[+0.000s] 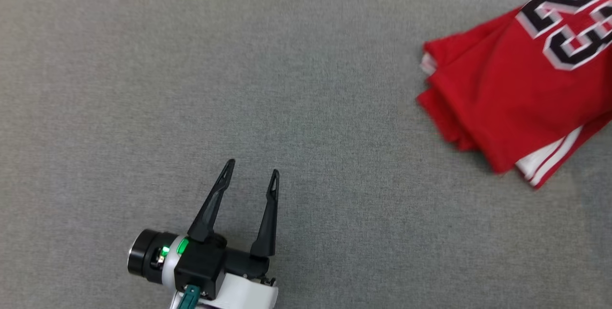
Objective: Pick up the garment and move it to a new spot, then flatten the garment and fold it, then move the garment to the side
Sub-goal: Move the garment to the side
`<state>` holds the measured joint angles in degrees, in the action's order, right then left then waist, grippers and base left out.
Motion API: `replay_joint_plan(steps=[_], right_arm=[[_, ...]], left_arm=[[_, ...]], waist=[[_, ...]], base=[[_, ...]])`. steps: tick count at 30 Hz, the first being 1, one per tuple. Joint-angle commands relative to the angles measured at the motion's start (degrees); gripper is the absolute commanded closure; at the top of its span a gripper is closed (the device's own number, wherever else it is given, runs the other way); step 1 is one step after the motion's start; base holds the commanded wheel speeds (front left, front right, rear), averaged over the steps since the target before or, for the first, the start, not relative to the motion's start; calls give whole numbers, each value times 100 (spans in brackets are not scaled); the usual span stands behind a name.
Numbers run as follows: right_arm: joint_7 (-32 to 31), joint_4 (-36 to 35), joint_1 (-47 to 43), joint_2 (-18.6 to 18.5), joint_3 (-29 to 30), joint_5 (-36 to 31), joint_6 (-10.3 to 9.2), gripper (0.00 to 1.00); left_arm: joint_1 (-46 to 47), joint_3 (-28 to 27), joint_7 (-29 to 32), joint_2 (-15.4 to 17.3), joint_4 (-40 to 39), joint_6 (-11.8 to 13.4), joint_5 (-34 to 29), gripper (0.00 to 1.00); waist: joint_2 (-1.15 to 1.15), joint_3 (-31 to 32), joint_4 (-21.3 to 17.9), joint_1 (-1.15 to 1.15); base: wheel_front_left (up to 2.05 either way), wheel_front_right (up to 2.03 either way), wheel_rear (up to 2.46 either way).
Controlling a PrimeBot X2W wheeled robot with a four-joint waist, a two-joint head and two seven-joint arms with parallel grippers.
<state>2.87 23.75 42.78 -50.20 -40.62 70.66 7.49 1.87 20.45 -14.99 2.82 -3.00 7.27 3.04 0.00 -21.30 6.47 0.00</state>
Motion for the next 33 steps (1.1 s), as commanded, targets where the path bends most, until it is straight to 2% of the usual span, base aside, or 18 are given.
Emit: replay_joint_plan(steps=[1,12,18,23,24,25,30,33], right_arm=[[-34,13,217,-194,59,-53,-3,100],[-402,57,1073,-1532,478,-83,-3,100],[-468,193,1186,-2096,624,-208,-4,100],[-446,485,1198,-2387,736,-315,-4,100],[-371,602,1235,-2438,775,-406,-5,55],[-291,722,1266,-2441,812,-499,-5,0],[221,1081,1210,-2259,665,-1444,-6,0],[549,1186,1008,-1951,530,-2043,-6,0]], left_arm=[[164,16,-26,21,-18,-20,6,0],[688,149,-25,21,7,-156,-123,0],[851,148,-26,21,21,-247,-217,0],[908,137,-25,23,3,-272,-251,0],[921,133,-25,22,1,-287,-258,0],[932,130,-25,22,5,-298,-263,0],[906,179,-25,21,82,-270,-137,0],[763,158,-25,21,113,-178,-35,0]], waist=[[0,-348,-81,0],[0,-1068,-244,0],[0,-1289,-232,0],[0,-1373,-198,0],[0,-1385,-189,0],[0,-1390,-180,0],[0,-1153,-110,0],[0,-878,-113,0]], base=[[0,0,0],[0,0,0],[0,0,0],[0,0,0],[0,0,0],[0,0,0],[0,0,0],[0,0,0]])
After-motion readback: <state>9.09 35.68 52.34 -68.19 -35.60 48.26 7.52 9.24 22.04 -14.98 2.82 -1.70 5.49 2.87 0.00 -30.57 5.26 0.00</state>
